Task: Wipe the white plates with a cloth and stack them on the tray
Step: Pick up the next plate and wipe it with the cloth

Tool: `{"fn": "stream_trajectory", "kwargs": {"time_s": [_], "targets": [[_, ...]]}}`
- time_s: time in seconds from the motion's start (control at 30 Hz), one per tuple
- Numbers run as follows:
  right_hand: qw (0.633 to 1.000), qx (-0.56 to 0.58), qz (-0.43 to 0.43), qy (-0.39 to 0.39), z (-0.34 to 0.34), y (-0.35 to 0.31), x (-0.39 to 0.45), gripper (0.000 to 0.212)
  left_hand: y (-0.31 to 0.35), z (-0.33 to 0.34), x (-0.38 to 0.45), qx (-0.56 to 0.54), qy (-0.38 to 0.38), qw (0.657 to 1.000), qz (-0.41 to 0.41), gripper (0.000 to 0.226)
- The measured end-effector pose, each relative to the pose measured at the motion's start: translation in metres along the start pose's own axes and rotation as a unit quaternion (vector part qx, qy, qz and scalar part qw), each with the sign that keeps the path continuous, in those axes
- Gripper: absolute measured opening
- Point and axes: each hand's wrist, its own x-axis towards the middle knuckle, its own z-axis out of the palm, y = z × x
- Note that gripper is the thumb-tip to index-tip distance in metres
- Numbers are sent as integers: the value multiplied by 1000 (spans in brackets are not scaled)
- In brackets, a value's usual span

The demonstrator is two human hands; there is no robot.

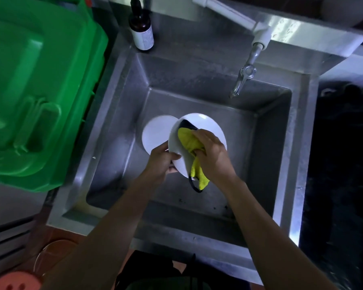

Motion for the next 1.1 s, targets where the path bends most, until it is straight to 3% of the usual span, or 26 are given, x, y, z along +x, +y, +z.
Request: {"fn": "stream_trajectory", "kwargs": {"time_s": [0.27,0.8,1.1], "targets": [[989,-89,-111,-32,-15,1,-16,51,18,9,-24,-13,-57,998,37,44],[963,-174,-203,-38,-20,-5,-14,51,27,19,-43,34,-79,996,28,48],[979,-166,-111,32,-26,8,18,54,21,20,-52,-11,-38,998,45,51]]}}
